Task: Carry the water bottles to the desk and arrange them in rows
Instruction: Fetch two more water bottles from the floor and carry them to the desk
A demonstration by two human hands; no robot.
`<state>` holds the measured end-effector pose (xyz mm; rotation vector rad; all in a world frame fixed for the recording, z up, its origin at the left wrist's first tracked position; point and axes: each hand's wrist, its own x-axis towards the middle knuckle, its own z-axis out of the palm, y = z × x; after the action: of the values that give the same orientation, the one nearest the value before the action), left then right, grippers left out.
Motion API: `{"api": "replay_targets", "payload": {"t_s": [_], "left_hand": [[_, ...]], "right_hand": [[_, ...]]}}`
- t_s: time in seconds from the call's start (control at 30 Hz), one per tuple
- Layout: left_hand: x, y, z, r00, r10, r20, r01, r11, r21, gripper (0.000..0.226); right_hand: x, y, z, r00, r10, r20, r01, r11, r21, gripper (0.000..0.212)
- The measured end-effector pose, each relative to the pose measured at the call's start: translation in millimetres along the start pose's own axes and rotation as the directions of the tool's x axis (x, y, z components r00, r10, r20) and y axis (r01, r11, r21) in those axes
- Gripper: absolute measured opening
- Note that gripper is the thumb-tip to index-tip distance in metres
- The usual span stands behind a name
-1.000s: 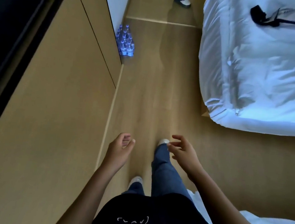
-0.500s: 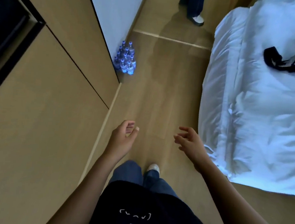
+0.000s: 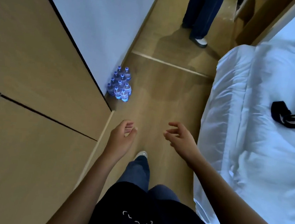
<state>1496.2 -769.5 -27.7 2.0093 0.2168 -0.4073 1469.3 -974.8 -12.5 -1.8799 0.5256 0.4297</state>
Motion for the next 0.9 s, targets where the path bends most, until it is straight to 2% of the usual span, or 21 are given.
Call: {"api": "replay_targets", "payload": {"t_s": [0.23,0.4,0.57,0.73,0.9], "left_hand": [[117.1,63.7,-15.6,0.995,0.042,-0.089,-0.041,0.999,0.018,0.025],[176.7,95.3,-2.9,0.992,0.008,-0.124,-0.011,1.0,-0.02,0.025],[240.1,137.3,33.7,0.968,-0.089,-0.235,0.066,0.992,-0.105,0.021],[286.3,171.8,67.3,0.958,-0.15,-0.243,0.117,0.983,-0.143,0.028],[315.7,171.6,68.0,0.896,-0.238,-0.374,0.157,0.959,-0.235,0.025]], "right_hand": [[98.3,-61.1,-38.9,1.0,0.008,0.031,-0.007,1.0,-0.014,0.042],[158.8,-96.0,-57.9,0.99,0.041,0.132,-0.039,0.999,-0.016,0.042],[240.8,-138.2,-104.6,0.969,0.035,0.245,-0.017,0.997,-0.075,0.042],[314.8,-177.4,-143.0,0.94,0.029,0.339,0.036,0.982,-0.185,0.042],[371.1,-209.3,-142.1,0.908,0.015,0.419,0.113,0.954,-0.278,0.042]]}}
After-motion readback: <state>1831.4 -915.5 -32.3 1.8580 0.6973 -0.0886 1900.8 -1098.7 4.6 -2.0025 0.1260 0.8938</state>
